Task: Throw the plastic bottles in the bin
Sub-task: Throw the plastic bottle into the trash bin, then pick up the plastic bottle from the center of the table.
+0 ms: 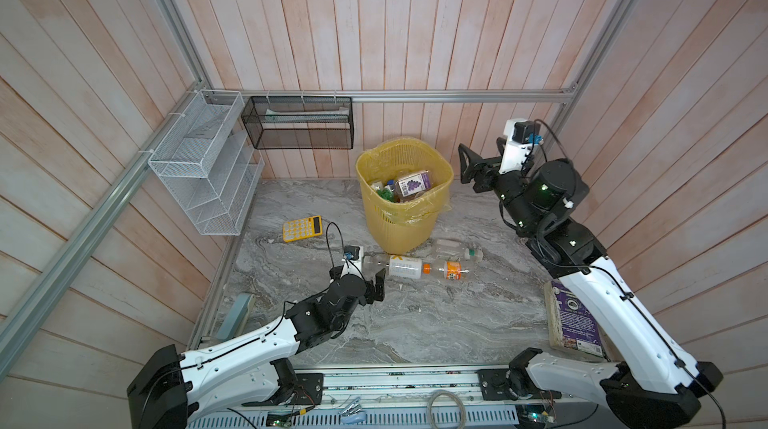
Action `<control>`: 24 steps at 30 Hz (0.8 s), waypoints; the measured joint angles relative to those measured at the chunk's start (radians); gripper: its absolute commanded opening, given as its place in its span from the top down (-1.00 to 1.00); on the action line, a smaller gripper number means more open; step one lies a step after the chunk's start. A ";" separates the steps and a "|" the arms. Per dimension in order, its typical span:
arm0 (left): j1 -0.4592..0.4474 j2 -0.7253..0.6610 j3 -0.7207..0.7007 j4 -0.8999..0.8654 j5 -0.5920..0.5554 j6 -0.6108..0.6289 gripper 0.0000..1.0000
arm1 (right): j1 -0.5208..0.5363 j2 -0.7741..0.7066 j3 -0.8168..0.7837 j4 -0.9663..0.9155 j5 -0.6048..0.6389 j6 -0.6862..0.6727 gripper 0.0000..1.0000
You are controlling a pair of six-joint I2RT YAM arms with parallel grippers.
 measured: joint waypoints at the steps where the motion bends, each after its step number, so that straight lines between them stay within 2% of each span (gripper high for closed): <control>1: -0.009 0.020 0.007 -0.001 0.003 0.016 -1.00 | -0.018 -0.011 -0.077 0.006 -0.004 0.017 -0.81; 7: -0.016 0.150 0.075 -0.002 0.035 0.134 -1.00 | -0.127 -0.083 -0.508 0.005 -0.050 0.153 -0.81; 10: -0.016 0.216 0.111 -0.003 0.055 0.214 -1.00 | -0.179 -0.156 -0.661 0.001 -0.066 0.216 -0.81; 18: -0.018 0.353 0.169 0.000 0.115 0.508 -1.00 | -0.277 -0.285 -0.870 0.019 -0.115 0.345 -0.81; 24: -0.019 0.423 0.195 -0.001 0.158 0.720 -1.00 | -0.328 -0.312 -0.925 0.022 -0.154 0.397 -0.82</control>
